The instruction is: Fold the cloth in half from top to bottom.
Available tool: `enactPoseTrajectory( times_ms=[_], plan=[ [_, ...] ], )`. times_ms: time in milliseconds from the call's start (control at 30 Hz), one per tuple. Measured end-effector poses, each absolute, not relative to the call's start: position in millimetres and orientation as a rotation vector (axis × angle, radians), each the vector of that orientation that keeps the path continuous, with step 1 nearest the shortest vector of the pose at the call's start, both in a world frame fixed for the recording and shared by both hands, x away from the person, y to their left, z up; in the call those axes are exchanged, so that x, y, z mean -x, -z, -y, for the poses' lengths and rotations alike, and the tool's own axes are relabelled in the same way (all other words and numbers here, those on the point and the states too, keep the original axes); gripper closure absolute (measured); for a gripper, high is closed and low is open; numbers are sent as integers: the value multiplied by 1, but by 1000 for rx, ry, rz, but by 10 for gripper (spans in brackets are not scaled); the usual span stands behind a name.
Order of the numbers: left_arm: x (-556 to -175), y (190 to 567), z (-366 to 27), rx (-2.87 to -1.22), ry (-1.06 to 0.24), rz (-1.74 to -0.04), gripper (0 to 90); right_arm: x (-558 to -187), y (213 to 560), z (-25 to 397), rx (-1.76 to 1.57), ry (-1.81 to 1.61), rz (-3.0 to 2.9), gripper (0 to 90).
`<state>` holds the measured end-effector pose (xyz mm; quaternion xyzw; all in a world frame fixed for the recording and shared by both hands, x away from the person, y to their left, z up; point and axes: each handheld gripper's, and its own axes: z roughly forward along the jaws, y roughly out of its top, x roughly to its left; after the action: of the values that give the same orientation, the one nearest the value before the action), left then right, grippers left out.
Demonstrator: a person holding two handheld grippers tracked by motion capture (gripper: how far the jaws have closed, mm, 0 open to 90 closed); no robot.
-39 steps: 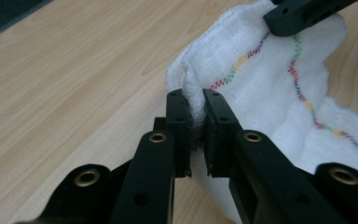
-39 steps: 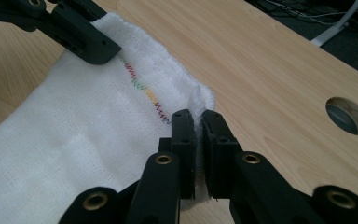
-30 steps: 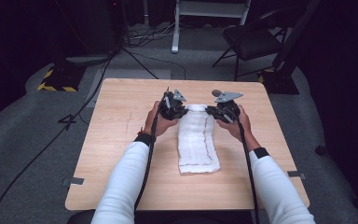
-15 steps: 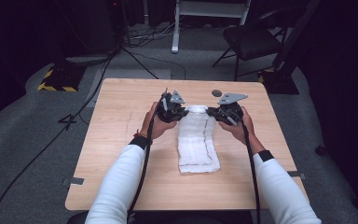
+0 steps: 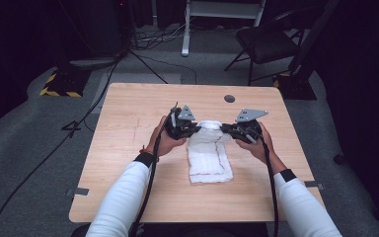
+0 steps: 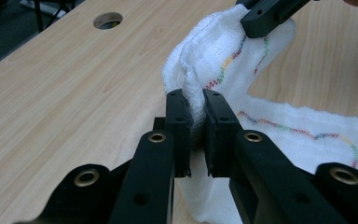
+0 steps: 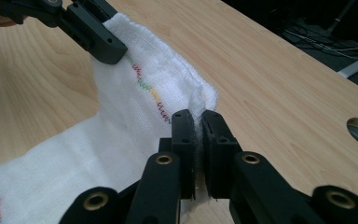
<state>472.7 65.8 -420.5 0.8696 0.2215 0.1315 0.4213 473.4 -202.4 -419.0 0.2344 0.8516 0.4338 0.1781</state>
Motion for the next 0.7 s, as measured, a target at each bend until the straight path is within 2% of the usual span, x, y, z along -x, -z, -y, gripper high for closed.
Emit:
enactPoseTrajectory(
  times_ms=[700],
  plan=[
    [-423, 444, -74, -2228, -268, -389, 808, -425, 435, 207, -524, -1264, -2529, 845]
  ],
)
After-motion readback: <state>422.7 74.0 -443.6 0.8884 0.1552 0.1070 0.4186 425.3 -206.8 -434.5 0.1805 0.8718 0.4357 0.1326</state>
